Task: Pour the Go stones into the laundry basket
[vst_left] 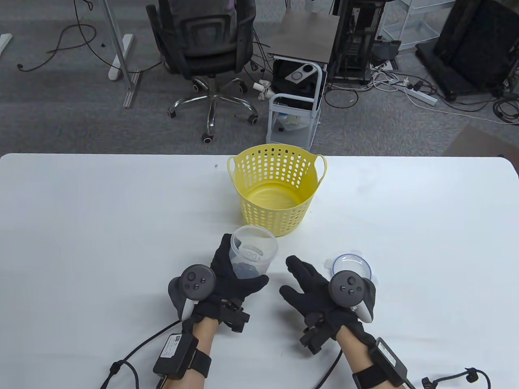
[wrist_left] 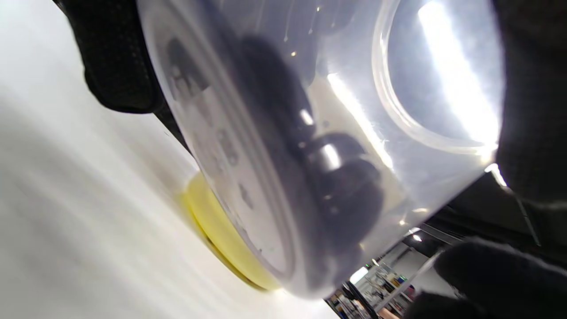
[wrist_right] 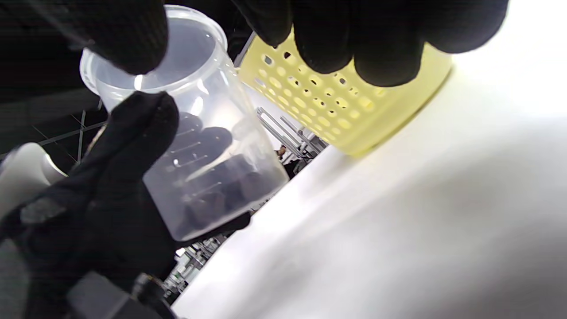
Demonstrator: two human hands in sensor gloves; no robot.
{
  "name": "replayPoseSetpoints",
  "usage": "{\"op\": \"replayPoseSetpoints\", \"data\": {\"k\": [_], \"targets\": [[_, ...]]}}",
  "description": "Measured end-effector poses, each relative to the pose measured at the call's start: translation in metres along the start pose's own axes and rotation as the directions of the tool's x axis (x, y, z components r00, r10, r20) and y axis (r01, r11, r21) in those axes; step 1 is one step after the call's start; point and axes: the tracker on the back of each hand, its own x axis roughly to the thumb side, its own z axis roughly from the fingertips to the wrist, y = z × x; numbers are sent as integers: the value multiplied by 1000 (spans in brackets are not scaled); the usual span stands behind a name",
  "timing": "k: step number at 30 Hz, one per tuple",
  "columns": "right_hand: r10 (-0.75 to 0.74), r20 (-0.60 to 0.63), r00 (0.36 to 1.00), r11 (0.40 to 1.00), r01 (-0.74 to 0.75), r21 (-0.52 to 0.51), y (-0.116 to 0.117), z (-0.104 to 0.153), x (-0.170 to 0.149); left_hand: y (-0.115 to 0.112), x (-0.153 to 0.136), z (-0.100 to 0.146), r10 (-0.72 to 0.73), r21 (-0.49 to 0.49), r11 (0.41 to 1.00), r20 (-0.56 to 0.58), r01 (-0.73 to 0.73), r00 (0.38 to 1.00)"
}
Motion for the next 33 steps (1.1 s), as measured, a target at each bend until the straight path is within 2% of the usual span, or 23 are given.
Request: {"op": "replayPoseSetpoints", "data": {"k": [7, 11, 20, 26, 33], "targets": [[61, -38, 997, 997, -58, 57, 9, -5, -9, 25, -1, -11, -105, 94, 990, -43, 109, 994], [75, -32, 997, 995, -73, 66, 9, -6, -7, 44, 8, -25, -168, 110, 979, -61, 174, 984], [82, -14, 997, 994, -81, 76, 11, -7, -5, 89, 57, -66, -319, 163, 930, -88, 329, 944], [90, -5, 996, 992, -89, 86, 12, -7, -5, 103, 92, -99, -464, 182, 865, -67, 468, 884], [89, 3, 996, 991, -88, 96, 13, -9, -4, 106, 117, -124, -583, 188, 787, -83, 587, 808]]}}
